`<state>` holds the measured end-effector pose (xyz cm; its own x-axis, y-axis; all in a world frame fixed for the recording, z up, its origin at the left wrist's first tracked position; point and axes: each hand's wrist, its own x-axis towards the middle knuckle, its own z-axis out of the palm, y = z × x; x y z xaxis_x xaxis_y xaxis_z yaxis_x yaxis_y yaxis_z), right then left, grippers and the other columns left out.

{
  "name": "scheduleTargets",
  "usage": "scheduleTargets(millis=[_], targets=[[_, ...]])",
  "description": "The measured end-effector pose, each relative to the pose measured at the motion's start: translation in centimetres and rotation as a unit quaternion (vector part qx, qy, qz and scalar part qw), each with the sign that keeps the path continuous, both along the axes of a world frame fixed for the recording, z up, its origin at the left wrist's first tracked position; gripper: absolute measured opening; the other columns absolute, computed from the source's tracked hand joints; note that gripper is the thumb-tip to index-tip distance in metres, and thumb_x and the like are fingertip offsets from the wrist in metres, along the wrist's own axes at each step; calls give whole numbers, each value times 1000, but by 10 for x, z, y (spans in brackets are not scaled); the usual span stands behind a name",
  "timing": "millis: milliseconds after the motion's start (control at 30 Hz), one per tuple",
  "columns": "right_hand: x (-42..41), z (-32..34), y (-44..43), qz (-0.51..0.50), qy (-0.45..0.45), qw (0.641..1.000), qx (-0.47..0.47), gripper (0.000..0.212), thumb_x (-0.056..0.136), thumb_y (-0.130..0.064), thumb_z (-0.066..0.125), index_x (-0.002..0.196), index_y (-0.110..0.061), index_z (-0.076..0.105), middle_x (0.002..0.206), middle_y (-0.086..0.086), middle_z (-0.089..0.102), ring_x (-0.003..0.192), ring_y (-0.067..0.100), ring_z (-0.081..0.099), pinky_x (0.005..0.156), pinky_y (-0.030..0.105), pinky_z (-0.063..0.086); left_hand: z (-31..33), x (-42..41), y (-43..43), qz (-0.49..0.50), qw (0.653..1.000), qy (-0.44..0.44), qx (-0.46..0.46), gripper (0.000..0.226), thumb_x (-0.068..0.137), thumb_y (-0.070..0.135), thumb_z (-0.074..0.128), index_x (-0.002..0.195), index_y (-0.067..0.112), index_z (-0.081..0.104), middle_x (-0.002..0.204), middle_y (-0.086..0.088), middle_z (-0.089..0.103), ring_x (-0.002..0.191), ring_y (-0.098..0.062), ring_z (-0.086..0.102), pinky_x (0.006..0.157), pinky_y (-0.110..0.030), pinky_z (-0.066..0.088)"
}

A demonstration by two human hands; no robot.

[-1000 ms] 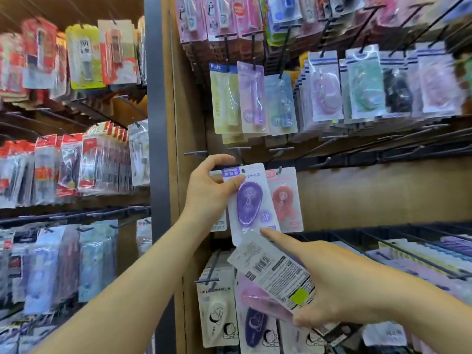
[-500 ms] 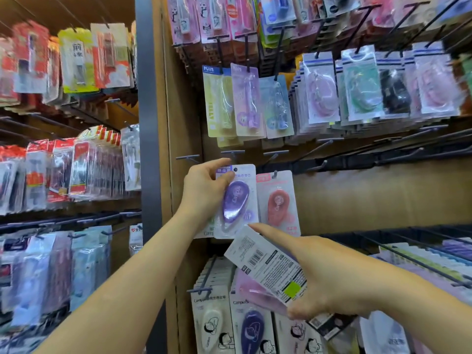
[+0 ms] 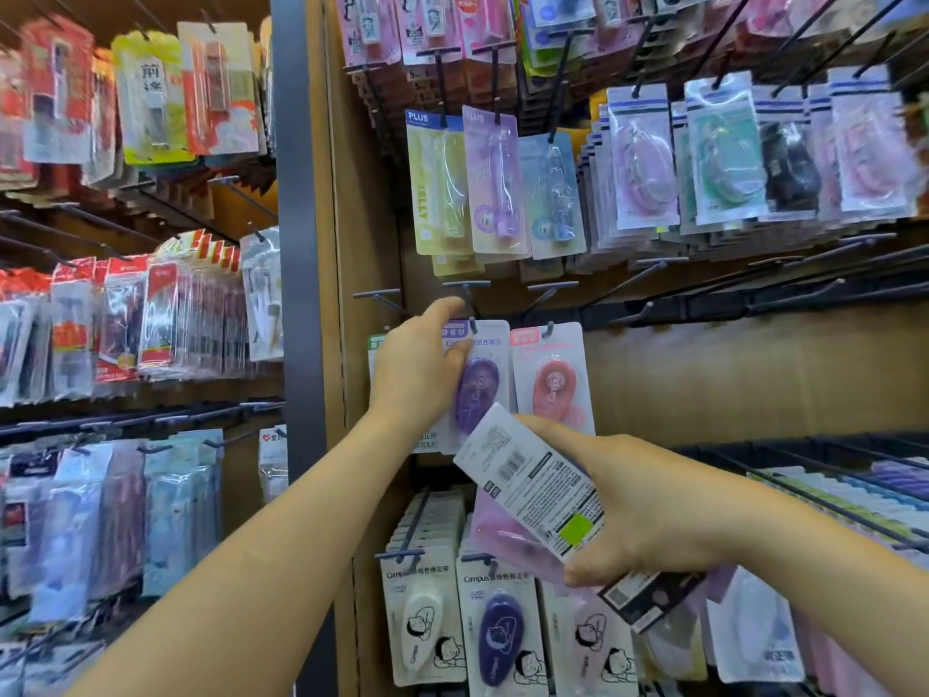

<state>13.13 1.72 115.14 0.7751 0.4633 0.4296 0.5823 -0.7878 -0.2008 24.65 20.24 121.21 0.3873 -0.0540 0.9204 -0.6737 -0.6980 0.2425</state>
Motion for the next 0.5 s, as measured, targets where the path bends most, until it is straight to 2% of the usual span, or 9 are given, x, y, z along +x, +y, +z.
scheduleTargets(millis=[100, 167, 233, 333, 433, 500], targets=[[0, -3, -8, 22, 19, 998, 62, 103, 67, -22, 87, 137, -62, 24, 113, -34, 60, 100, -10, 59, 87, 17, 51, -13, -4, 4, 42, 996, -80, 18, 53, 90, 23, 69, 138, 23, 48, 126, -5, 55, 105, -16, 56, 78, -26, 49], [2, -5, -13, 36, 30, 993, 112, 96, 67, -19, 88, 137, -54, 33, 119, -33, 59, 109, -10, 57, 95, 20, 49, -23, -3, 6, 36, 987, -147, 49, 48, 88, 20, 72, 133, 16, 55, 128, -9, 55, 111, -23, 55, 83, -29, 49], [2, -7, -17, 53, 40, 984, 163, 90, 67, -14, 89, 135, -47, 41, 122, -28, 61, 113, -7, 58, 99, 25, 48, -30, 1, 7, 52, 974, -176, 132, 45, 89, 23, 70, 131, 16, 58, 132, -10, 56, 116, -28, 54, 87, -33, 46], [4, -10, -22, 74, 64, 969, 228, 92, 66, -9, 90, 136, -44, 42, 126, -25, 62, 116, -4, 59, 99, 28, 48, -36, 10, 4, 130, 952, -138, 240, 56, 86, 42, 68, 137, 26, 52, 143, -13, 48, 125, -34, 48, 94, -45, 44], [6, -14, -25, 74, 68, 951, 292, 92, 65, -6, 89, 135, -44, 42, 122, -24, 64, 112, -3, 61, 92, 24, 49, -35, 12, -1, 190, 936, -73, 286, 61, 92, 53, 54, 147, 35, 36, 158, -10, 28, 140, -32, 32, 109, -45, 31], [9, -19, -26, 76, 70, 936, 336, 91, 63, -8, 91, 134, -41, 45, 121, -20, 66, 110, 2, 64, 90, 27, 51, -34, 12, -2, 202, 932, -59, 294, 60, 94, 55, 49, 149, 37, 31, 160, -9, 23, 141, -31, 31, 111, -43, 27]])
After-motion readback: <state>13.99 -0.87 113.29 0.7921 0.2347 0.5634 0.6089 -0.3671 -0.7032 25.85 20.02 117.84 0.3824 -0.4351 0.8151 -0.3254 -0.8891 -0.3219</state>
